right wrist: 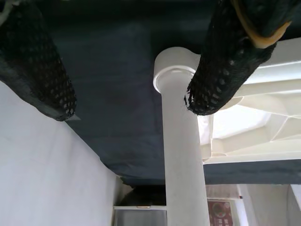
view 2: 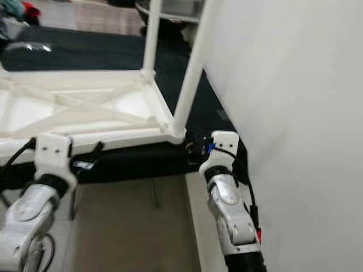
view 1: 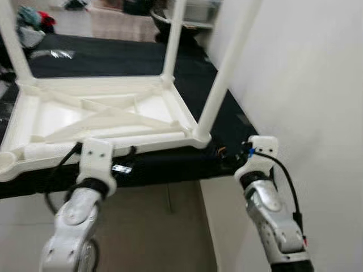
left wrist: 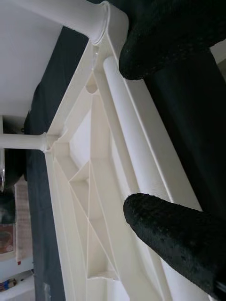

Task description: Building children table

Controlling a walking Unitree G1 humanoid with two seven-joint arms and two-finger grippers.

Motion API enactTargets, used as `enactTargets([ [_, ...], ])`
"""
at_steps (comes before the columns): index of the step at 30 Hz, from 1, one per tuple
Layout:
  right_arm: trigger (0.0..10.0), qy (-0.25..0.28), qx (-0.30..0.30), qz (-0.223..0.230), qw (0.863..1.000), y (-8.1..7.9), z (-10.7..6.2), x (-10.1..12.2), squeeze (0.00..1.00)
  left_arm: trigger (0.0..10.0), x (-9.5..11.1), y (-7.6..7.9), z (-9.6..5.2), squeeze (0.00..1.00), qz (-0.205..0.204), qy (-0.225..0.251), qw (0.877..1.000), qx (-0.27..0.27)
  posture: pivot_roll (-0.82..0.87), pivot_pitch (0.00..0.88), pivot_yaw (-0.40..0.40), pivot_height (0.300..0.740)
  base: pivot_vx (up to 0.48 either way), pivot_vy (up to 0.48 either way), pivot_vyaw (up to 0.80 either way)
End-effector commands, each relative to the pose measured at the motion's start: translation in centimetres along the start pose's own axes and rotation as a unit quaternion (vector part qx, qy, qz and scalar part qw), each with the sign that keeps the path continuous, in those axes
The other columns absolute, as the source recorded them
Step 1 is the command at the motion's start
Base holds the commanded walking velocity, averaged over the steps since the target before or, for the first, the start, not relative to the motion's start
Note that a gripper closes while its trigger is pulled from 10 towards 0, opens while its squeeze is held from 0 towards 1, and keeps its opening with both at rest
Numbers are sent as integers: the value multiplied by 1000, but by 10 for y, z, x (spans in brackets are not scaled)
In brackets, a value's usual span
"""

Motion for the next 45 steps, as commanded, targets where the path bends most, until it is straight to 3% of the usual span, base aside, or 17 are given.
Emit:
enactTargets([
  [1,10000,-2,0,-5,1000,0,-1,1,0,10000,-2,-2,-2,0,0,-7,1000,5,100,119,-149,740,0,0,0],
  [8,10000,-9,2,-5,1000,-3,-2,-2,0,10000,5,-25,1,0,1,-5,1000,26,112,104,-152,740,0,0,0],
  [11,10000,-10,2,-4,1000,-4,-3,-3,0,10000,9,-26,2,0,3,1,1000,30,112,104,-151,740,0,0,0],
  [15,10000,-9,-11,1,1000,0,-2,-2,0,10000,13,-16,5,0,33,13,999,16,104,89,-143,740,0,214,0],
  [21,10000,-15,-10,0,1000,-1,-4,-3,0,10000,12,-5,5,0,19,11,1000,4,104,81,-141,740,0,324,0],
  [45,10000,-3,-15,3,1000,-1,-4,5,0,10000,11,1,8,0,19,5,1000,-11,99,104,-130,740,0,358,0],
])
Point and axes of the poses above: a point about 5 cm out from each wrist's last joint towards the gripper, its own z axis pointing out of the wrist towards the gripper, its own x axis along the axis of the wrist's last joint, y = z × x, the point moved 5 cm from there along z, pointing out of the wrist towards the gripper, and after that the axes turned 1 degree about -z, right-handed, at the moved point
